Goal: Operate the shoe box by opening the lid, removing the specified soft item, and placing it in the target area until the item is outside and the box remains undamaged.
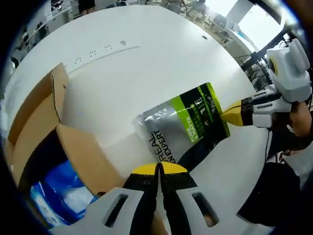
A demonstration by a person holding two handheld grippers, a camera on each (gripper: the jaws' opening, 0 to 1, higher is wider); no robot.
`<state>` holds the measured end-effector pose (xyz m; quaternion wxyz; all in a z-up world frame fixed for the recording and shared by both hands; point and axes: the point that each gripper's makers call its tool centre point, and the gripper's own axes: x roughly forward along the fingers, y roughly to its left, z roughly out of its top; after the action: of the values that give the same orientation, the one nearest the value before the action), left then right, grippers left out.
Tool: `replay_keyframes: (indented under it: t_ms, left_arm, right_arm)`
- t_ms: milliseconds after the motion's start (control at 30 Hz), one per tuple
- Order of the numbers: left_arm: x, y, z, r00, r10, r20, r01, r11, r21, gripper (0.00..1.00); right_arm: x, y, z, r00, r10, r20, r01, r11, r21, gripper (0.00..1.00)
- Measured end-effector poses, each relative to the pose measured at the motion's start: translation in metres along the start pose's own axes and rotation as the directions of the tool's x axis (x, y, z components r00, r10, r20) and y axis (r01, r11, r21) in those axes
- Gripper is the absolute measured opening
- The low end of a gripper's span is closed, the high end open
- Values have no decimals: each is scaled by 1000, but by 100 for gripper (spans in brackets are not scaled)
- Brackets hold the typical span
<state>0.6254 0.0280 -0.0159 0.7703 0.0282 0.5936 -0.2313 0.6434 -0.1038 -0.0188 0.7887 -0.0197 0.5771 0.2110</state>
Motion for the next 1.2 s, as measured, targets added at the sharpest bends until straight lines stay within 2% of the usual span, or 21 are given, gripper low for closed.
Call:
replay_keyframes:
  t_ms: [67,200,600,967,1200]
  left_arm:
    - [0,2,-1,1000,19,-4,-19,1000,12,0]
    - [1,-1,-6,1000,12,-19,-12,1000,3,0]
    - [-3,-2,-3,1000,5,10,-5,1000,31,0]
    - [-12,-9,7,996,-46,77,43,998,41,0]
    - [-18,-12,11,987,-97,130,94,995,26,2]
  right_arm:
    - [1,-1,-1,1000,-7,-3,7,1000,-9,0]
    - [2,-3,-2,1000,-5,-5,5,1000,-6,0]
    - [7,-7,-8,1000,-16,-8,16,999,51,0]
    - [12,-3,-3,1000,-11,-1,11,998,65,0]
    - [12,-5,-2,999,-12,30,11,1000,10,3]
